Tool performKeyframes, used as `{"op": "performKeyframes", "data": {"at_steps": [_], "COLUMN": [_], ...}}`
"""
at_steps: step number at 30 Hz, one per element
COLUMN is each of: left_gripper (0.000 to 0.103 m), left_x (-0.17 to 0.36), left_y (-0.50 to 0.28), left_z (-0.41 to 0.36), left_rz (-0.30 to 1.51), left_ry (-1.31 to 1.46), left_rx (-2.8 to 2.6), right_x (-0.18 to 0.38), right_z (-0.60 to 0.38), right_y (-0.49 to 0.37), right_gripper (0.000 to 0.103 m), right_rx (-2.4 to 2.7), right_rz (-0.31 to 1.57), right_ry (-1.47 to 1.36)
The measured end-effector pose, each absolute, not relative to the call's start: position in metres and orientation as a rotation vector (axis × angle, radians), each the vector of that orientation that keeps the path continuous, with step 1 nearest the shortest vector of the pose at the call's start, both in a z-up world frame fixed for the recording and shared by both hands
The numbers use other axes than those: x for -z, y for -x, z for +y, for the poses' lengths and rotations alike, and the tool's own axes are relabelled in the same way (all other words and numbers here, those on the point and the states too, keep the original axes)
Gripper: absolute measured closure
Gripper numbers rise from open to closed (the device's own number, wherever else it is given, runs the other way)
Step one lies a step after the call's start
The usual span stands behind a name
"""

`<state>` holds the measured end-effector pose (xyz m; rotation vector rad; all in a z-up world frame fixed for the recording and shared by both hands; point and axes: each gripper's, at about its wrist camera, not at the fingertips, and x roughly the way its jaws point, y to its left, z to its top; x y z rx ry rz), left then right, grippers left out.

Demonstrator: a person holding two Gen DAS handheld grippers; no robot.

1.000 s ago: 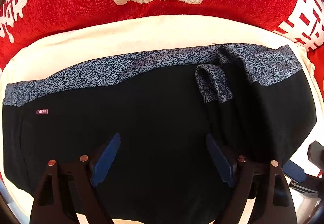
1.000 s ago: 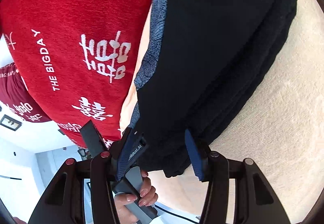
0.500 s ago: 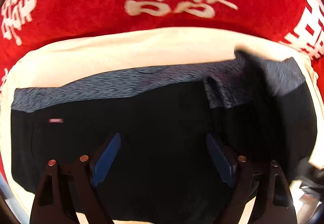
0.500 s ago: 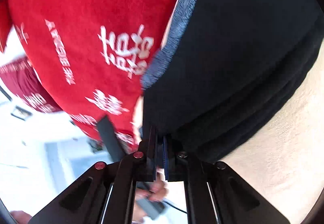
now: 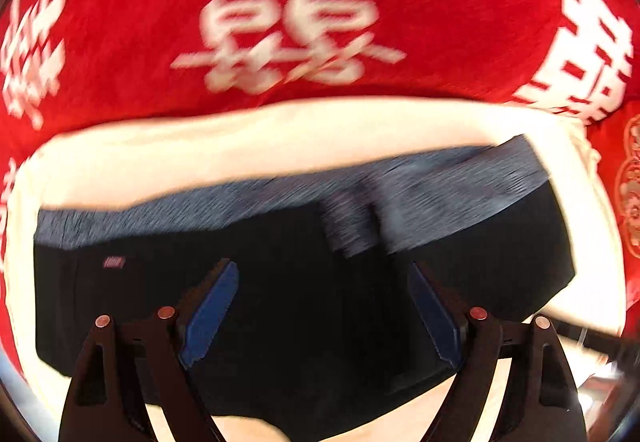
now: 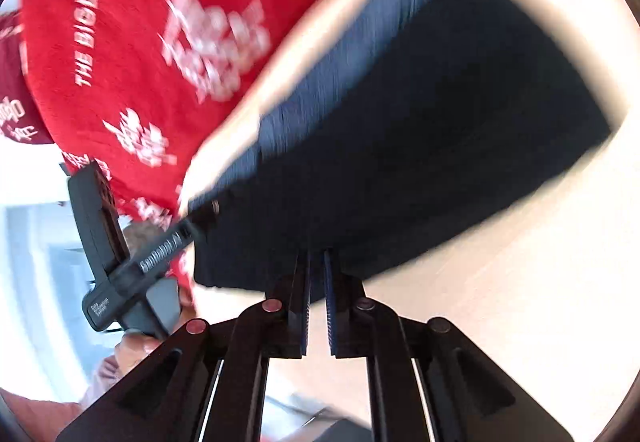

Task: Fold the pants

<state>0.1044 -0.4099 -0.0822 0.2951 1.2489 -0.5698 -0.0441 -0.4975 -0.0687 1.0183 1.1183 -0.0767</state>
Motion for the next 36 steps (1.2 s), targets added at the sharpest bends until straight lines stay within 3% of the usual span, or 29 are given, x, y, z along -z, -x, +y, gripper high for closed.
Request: {"op": "performKeyframes", "data": {"at_steps": [5,9,12,16,19,24,29,36], "left_gripper": [0.016,0.016,0.001,0.000,0.000,0.000,0.000,0.000], "left_x": [0.092,0.135,0.144,0.145,0.142,0.129,0.102,0.111], "left_y": [-0.104,-0.100,-0.095,-0.093,-0.096,-0.088,-0.071,-0.062], "left_z": [-0.470,-0.476,-0.466,-0.463,-0.455,-0.398,-0.335,-0.264], "left_rz": [1.255,1.306,1.282,1.275,1.319,1.317,1.308,1.348], "left_ry": [-0.319,-0.379,-0.371,-0.373,-0.327,-0.321,-0.266,-0.205], "left_rx": [0.614,0.534,0.497,0.515,0.499,0.440,0.322,0.180], "right_x": [0.056,0.087,0.102,0.098,0.085,0.063,0.044,0.051], "right_z": [-0.571,-0.582,-0.581,-0.590,-0.585,-0.553,-0.498,-0.362], "right_y": [0.014,-0.023,-0.026,-0.015,-0.010,0.003,0.009,0.005], "right_gripper": [0.092,0.093,0.100,0.100,0.091,0.043,0.039,0.039], "right_rx": [0.238,0.229,0.216,0.208,0.206,0.136,0.019,-0.232], "right_rz": [1.103,1.220,1.250,1.227,1.237,1.261,1.291,1.288], "right_ry": [-0.891,-0.779,-0.690,-0.713,-0.722,-0.664,-0.495,0.053]}}
